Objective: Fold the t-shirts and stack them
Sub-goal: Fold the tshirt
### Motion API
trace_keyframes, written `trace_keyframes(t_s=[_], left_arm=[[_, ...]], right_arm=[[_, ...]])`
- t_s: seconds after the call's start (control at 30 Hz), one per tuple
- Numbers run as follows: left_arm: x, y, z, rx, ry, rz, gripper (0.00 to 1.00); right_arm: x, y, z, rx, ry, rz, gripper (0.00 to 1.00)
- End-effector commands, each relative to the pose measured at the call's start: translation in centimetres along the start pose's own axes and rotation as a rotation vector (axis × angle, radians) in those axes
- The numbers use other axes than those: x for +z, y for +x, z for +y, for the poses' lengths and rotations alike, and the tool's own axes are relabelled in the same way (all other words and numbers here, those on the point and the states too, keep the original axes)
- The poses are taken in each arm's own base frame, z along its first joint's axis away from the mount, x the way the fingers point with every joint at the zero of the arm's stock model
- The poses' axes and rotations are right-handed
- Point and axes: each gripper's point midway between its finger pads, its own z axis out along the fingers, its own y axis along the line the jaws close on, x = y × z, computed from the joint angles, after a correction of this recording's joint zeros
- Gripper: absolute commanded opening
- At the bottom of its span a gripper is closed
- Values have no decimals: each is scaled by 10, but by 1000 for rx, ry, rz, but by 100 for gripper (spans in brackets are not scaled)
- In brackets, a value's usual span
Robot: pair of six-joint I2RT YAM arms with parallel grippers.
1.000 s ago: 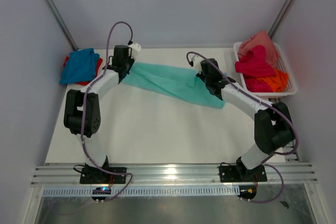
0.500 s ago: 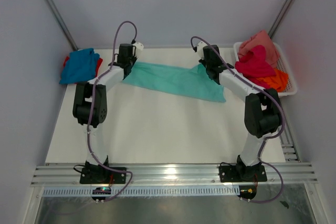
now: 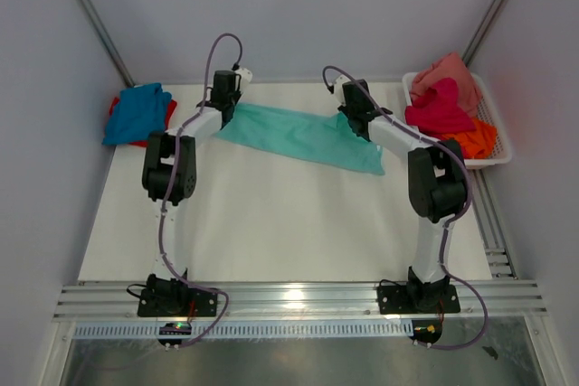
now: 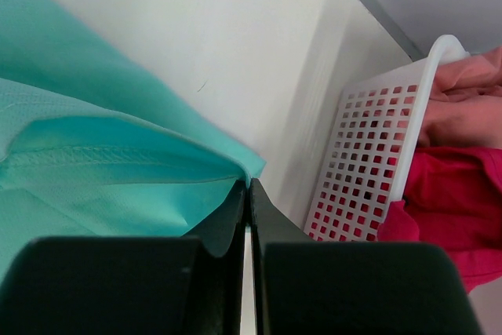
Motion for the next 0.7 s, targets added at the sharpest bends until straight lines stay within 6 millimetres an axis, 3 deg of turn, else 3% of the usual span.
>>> trace_keyframes(t_s=[0.0, 0.33, 0.4, 0.67], left_arm=[[4, -19, 10, -35, -40, -41, 0], [26, -7, 5, 8, -75, -20, 0], [29, -15, 9, -2, -101, -49, 0], [43, -13, 10, -4, -147, -59, 1]], right_arm=[[3, -20, -19, 27, 55, -33, 3], [17, -26, -26, 37, 81, -30, 3], [22, -24, -27, 39, 84, -22, 3], [34, -24, -24, 44, 89, -4, 3]])
